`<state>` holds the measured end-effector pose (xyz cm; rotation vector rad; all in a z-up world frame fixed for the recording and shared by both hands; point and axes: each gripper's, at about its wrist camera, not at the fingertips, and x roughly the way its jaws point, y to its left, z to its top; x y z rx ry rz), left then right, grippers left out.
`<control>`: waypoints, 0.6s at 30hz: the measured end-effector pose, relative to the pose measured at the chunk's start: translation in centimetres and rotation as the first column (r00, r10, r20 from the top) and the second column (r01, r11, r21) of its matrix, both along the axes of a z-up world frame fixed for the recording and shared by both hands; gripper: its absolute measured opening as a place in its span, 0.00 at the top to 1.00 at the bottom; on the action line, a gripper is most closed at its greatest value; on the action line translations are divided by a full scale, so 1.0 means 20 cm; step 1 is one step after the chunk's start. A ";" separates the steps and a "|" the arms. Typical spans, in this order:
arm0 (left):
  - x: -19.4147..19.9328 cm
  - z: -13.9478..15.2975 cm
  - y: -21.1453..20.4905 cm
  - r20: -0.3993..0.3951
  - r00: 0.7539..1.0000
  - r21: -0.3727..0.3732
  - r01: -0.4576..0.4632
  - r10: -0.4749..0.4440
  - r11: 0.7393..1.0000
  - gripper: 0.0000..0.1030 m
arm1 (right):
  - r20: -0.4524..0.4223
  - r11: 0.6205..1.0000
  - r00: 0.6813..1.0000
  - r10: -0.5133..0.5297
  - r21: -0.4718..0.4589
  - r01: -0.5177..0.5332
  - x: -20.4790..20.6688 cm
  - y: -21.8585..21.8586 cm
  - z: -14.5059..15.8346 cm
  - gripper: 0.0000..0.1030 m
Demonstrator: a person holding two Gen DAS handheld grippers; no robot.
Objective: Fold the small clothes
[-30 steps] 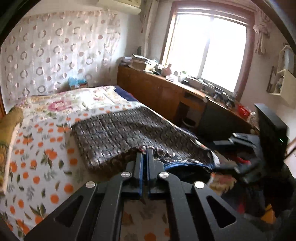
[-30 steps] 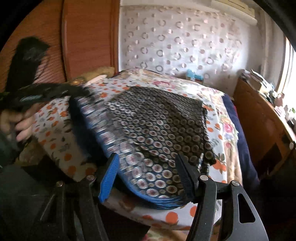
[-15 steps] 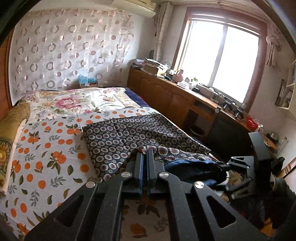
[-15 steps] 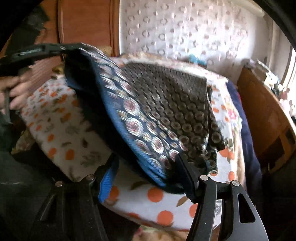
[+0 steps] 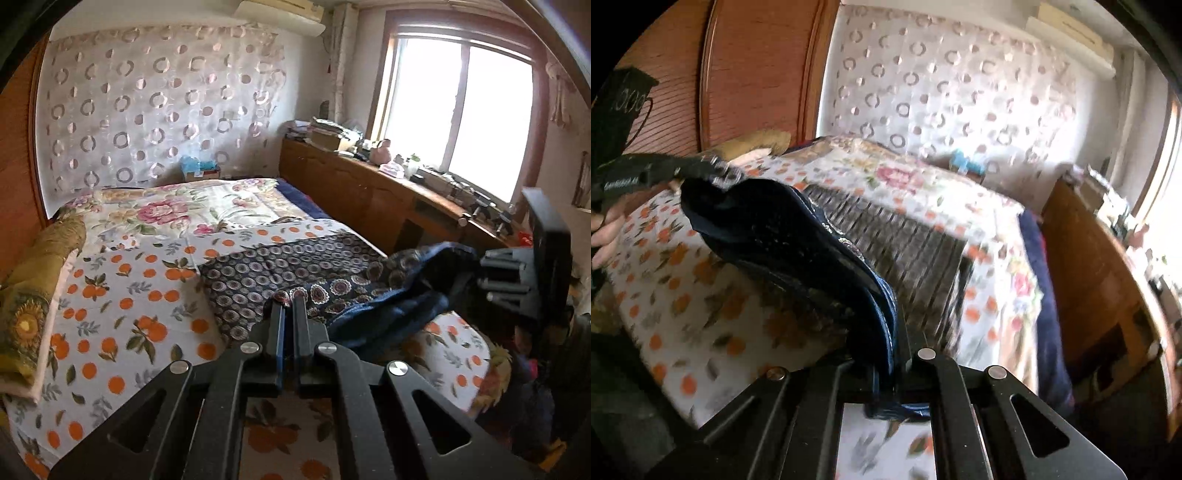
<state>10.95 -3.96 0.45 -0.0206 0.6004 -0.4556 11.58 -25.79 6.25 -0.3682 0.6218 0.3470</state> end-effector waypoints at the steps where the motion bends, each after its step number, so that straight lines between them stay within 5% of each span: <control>1: 0.03 0.00 0.00 -0.002 1.000 0.003 -0.003 0.004 1.000 0.97 | 0.006 1.000 1.000 -0.003 -0.001 0.003 0.05 0.01 0.01 0.96; 16: 0.52 -0.12 0.03 -0.098 0.994 0.054 -0.038 0.044 0.998 0.92 | -0.091 0.997 0.996 0.002 0.075 0.005 0.70 0.03 -0.25 0.96; 18: 0.56 -0.15 0.03 -0.121 0.992 0.070 -0.029 0.037 0.997 0.75 | -0.103 0.997 0.995 -0.001 0.071 0.008 0.76 0.05 -0.29 0.96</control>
